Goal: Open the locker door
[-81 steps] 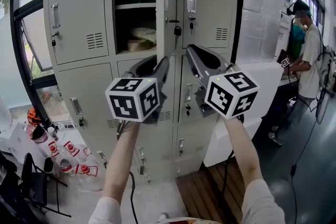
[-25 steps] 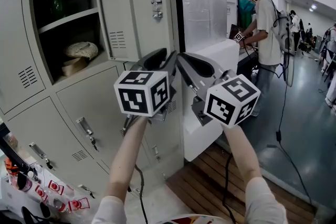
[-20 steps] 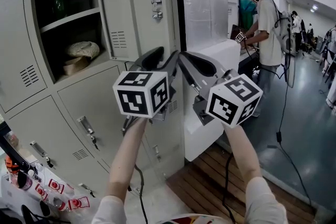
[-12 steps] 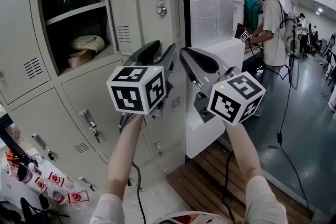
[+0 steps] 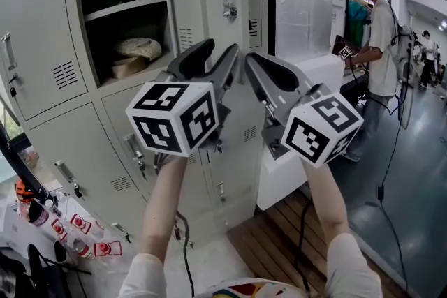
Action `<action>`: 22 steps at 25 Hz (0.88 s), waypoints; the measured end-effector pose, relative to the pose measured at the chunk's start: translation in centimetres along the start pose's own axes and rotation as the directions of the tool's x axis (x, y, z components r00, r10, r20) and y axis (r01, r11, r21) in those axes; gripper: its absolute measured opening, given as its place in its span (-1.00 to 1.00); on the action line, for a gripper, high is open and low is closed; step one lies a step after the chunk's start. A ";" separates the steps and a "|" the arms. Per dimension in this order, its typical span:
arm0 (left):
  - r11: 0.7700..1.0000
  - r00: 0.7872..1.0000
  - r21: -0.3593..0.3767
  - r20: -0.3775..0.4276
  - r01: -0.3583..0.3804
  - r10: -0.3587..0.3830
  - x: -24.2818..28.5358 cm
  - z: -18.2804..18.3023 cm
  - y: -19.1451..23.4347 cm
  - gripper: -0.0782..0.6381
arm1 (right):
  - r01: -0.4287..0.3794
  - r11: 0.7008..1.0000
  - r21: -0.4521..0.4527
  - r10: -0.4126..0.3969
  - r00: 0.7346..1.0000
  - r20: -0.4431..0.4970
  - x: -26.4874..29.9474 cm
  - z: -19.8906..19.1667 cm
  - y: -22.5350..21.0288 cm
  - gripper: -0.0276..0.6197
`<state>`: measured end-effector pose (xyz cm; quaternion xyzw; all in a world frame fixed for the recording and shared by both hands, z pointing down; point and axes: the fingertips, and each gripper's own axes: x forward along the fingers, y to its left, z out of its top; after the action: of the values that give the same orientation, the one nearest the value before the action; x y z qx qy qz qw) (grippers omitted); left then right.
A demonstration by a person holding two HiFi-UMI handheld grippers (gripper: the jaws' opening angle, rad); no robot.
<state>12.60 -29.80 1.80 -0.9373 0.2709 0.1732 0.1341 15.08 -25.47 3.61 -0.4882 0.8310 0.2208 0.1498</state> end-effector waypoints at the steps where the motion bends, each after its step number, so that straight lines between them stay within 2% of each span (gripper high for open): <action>1: 1.000 1.000 0.005 0.011 -0.006 0.006 -0.5 0.5 0.1 -0.29 | -0.007 1.000 -0.002 0.007 1.000 0.005 0.1 0.2 0.3 -0.90; 4: 0.998 0.998 0.037 0.039 -0.043 0.042 -2.0 1.5 0.5 -0.29 | -0.010 1.000 0.001 0.010 1.000 0.028 0.4 0.9 1.0 -0.90; 9: 0.979 0.984 0.107 0.061 -0.173 0.167 -5.2 2.2 2.5 -0.32 | 0.037 0.999 -0.039 -0.034 0.995 0.091 0.9 2.3 1.8 -0.90; 10: 0.972 0.979 0.125 0.064 -0.201 0.195 -5.9 2.3 2.9 -0.38 | 0.050 0.997 -0.057 -0.044 0.994 0.102 1.0 2.5 2.0 -0.90; 11: 0.961 0.971 0.144 0.072 -0.235 0.226 -6.7 2.5 3.3 -0.52 | 0.057 0.996 -0.071 -0.049 0.993 0.112 1.2 2.5 2.3 -0.90; 13: 0.929 0.949 0.194 0.094 -0.315 0.302 -8.7 2.9 4.2 -0.66 | 0.052 0.995 -0.082 -0.041 0.991 0.126 1.8 2.4 3.4 -0.90; 16: 0.867 0.908 0.272 0.109 -0.418 0.403 -11.8 3.2 5.6 -0.71 | 0.027 0.997 -0.068 -0.016 0.988 0.154 2.8 2.0 5.3 -0.90; 19: 0.815 0.869 0.307 0.116 -0.491 0.480 -14.7 2.8 6.7 -0.73 | 0.014 0.997 -0.074 0.001 0.982 0.191 3.5 1.3 7.3 -0.90; 22: 0.776 0.838 0.331 0.106 -0.537 0.534 -17.4 1.7 7.4 -0.73 | 0.030 0.993 -0.111 -0.006 0.978 0.211 3.6 0.0 9.4 -0.90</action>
<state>-5.70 -27.27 6.01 -0.7820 0.5519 0.1563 0.2438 5.10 -24.20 4.02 -0.4773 0.7922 0.3165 0.2107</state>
